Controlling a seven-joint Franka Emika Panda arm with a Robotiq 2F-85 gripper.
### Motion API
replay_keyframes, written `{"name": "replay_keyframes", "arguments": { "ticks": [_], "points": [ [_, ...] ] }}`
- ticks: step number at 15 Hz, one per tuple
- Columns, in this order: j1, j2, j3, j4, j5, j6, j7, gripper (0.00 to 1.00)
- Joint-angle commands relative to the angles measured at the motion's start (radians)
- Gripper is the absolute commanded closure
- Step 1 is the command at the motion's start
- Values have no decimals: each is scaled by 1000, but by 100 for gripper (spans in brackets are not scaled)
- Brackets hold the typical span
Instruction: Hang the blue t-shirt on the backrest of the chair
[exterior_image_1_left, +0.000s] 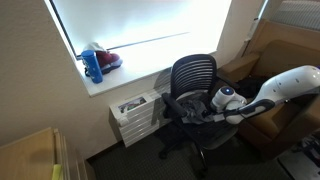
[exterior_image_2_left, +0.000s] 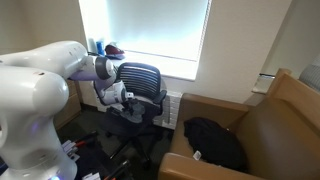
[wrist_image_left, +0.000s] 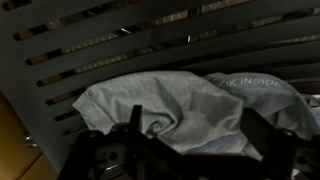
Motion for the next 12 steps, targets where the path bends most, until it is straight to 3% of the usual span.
{"name": "replay_keyframes", "arguments": {
  "ticks": [1, 4, 5, 8, 12],
  "points": [
    [39, 0, 1, -6, 28, -9, -63, 0],
    [128, -1, -91, -7, 18, 21, 2, 0],
    [93, -1, -47, -2, 38, 2, -34, 0],
    [113, -2, -59, -1, 51, 1, -26, 0],
    [141, -2, -160, -41, 53, 172, 50, 0]
  ]
}}
